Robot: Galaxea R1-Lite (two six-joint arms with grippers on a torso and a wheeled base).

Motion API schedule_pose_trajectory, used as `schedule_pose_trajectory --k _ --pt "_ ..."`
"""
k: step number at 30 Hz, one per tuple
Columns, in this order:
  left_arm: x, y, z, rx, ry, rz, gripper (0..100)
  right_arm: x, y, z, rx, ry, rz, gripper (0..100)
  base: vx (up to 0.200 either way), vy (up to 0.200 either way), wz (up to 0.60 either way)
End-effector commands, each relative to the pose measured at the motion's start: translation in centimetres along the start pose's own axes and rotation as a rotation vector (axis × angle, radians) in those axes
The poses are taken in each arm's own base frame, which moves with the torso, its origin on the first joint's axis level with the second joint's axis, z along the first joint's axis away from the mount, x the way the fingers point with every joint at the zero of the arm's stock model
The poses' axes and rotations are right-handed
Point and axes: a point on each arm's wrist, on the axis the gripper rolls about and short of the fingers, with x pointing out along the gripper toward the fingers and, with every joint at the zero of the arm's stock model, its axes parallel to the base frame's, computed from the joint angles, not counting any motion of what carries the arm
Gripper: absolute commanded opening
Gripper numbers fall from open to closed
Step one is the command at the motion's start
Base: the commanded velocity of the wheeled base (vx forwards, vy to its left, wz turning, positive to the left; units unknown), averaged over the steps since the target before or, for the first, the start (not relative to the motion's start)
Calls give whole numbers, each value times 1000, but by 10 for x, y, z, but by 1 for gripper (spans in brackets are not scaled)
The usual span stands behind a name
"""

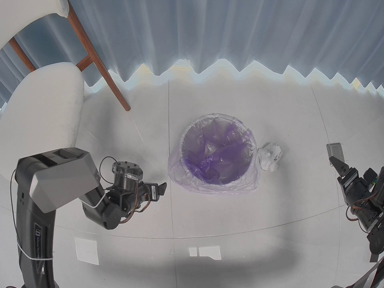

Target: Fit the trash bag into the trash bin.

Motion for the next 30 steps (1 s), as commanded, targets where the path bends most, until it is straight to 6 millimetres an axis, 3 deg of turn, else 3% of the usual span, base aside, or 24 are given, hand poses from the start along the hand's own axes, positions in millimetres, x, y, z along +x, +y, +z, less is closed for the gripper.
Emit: schedule_pose_trajectory --k 1,7,9,10,11,15,19,25,30 --pt "-107 -4 34 -51 -201 -82 100 23 -22 -24 -9 167 -75 100 0 0 0" --pt "-168 4 33 -86 -324 -122 100 57 -25 -35 -58 234 -28 100 0 0 0" --pt "-173 4 33 -87 -333 -126 100 60 -24 -36 -65 240 -19 100 0 0 0" --pt "-194 9 33 -98 -393 -136 100 74 -23 -43 -99 276 16 100 0 0 0" --pt "-199 11 32 -101 -406 -136 100 79 -24 -47 -111 293 20 100 0 0 0" --pt "-211 15 31 -107 -421 -124 100 94 -30 -63 -146 336 19 100 0 0 0" --pt "-236 14 47 -131 -535 -142 100 121 -38 -90 -221 392 47 100 0 0 0" --pt "-255 18 55 -145 -607 -146 100 132 -37 -106 -307 472 152 100 0 0 0" --pt "-268 34 50 -152 -621 -80 100 149 -39 -123 -352 490 192 100 0 0 0"
